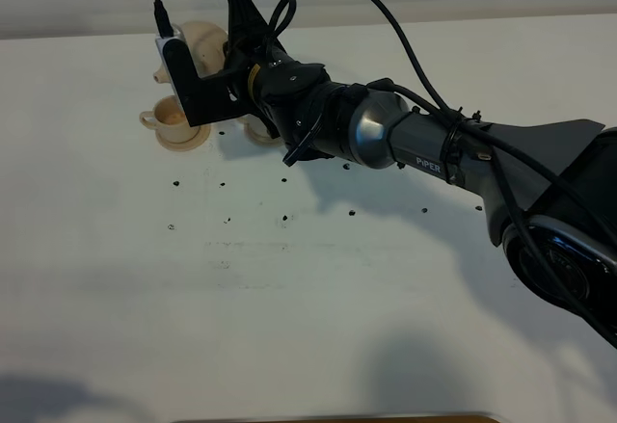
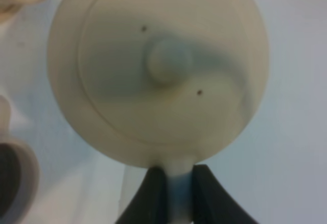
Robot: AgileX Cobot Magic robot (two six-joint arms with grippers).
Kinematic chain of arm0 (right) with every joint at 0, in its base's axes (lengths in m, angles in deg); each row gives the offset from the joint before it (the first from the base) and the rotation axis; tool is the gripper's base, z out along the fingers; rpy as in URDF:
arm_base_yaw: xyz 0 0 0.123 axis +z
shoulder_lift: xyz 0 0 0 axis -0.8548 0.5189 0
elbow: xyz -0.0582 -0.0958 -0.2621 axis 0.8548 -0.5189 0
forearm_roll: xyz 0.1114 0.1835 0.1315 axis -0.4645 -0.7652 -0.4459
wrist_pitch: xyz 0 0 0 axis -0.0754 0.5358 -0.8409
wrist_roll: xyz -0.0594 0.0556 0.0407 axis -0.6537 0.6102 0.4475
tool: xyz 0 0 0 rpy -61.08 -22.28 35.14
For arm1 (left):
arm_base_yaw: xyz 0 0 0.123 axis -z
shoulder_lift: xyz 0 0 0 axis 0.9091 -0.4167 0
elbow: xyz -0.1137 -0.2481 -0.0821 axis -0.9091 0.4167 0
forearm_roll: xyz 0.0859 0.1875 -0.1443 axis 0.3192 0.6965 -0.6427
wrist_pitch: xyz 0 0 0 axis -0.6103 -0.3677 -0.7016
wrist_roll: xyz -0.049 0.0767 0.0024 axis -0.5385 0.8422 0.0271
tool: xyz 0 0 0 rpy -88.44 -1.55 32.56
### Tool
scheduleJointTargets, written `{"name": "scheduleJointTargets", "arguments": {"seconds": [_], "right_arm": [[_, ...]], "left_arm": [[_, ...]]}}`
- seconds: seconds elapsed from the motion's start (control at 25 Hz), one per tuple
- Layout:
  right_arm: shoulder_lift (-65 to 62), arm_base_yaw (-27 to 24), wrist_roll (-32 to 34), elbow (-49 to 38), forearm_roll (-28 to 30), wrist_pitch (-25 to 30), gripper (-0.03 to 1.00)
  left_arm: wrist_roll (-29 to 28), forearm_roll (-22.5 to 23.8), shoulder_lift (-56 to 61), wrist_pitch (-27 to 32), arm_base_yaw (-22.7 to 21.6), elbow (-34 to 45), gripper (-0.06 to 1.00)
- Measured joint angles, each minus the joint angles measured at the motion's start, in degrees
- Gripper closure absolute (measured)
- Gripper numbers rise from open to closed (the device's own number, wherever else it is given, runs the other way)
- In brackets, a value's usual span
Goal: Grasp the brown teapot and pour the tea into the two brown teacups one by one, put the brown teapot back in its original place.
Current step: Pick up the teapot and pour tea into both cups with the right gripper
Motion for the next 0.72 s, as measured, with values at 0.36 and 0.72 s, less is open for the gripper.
{"name": "scheduleJointTargets", "arguments": {"seconds": [0.36,0.72], "right_arm": [[2.8,-0.1,0.0,5.7,-1.0,0.2,0.85],[4.9,-0.9,0.0,6.3,2.2,1.1,0.85]], "left_arm": [[0.0,0.0,0.0,0.0,0.0,0.0,0.88],[0.0,0.0,0.0,0.0,0.0,0.0,0.88]]}}
